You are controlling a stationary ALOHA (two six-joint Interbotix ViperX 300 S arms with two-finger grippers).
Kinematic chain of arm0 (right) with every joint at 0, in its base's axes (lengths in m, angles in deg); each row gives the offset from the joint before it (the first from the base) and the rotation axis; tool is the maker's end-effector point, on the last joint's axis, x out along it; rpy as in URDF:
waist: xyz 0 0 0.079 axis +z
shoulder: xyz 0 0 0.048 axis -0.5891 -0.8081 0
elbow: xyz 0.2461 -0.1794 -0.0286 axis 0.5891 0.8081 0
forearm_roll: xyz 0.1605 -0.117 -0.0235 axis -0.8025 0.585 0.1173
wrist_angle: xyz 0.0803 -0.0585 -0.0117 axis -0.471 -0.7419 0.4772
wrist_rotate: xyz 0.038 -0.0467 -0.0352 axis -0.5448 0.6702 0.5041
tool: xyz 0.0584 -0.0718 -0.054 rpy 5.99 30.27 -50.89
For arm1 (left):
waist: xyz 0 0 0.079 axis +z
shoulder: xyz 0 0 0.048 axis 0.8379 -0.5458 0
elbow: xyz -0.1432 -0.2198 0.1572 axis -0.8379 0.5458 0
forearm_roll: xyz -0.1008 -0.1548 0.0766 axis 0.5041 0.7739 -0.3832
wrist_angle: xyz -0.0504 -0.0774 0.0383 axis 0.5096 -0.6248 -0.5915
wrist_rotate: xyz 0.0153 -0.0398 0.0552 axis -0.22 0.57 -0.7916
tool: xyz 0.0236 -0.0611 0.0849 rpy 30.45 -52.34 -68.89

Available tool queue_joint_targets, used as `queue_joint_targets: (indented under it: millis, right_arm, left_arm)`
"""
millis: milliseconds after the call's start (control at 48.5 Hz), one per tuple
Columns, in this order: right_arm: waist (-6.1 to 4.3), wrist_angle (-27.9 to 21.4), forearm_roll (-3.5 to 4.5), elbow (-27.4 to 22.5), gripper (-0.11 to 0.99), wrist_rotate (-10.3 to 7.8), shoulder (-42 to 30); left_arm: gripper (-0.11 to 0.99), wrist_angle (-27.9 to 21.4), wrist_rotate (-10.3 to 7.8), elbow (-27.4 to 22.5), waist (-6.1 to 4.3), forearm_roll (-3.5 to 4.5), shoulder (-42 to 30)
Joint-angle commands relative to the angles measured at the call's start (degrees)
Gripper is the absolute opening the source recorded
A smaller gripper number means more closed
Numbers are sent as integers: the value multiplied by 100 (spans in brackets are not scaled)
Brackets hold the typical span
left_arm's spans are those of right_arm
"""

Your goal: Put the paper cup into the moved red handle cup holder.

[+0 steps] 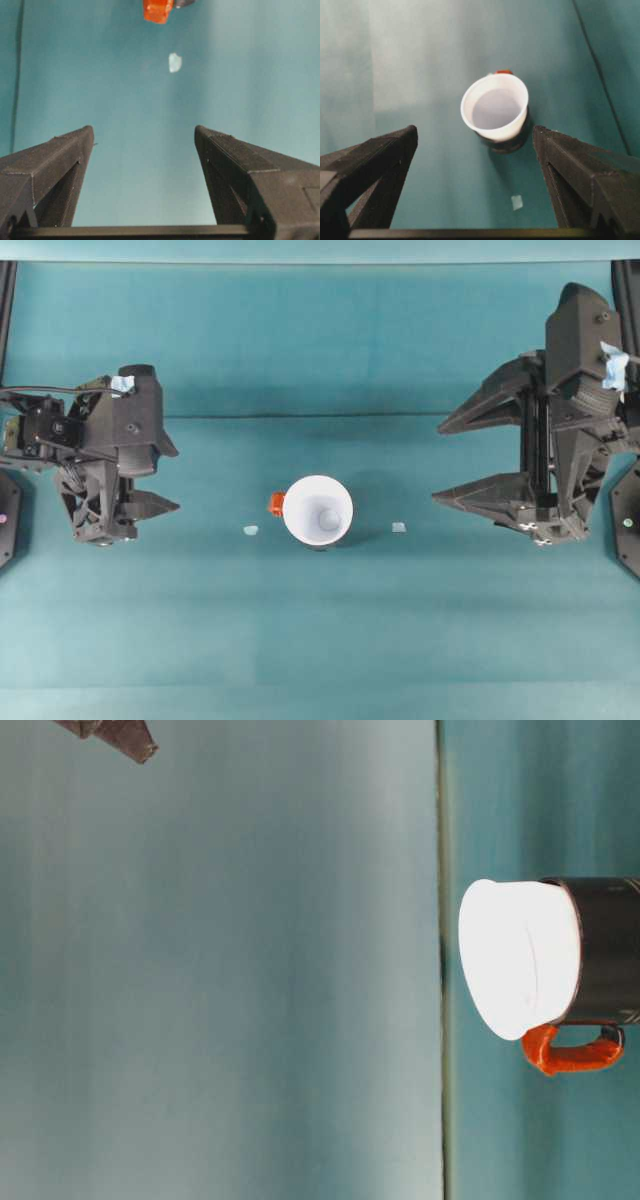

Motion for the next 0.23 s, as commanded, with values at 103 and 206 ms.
queue_joint_targets:
  millis: [103, 206]
  right_arm:
    - [18, 18, 9, -53, 86, 9, 18]
    - [18, 18, 9, -53, 86, 9, 26]
  left_arm:
    - [85, 35, 9, -97, -9, -9, 88]
    - [85, 35, 9, -97, -9, -9, 88]
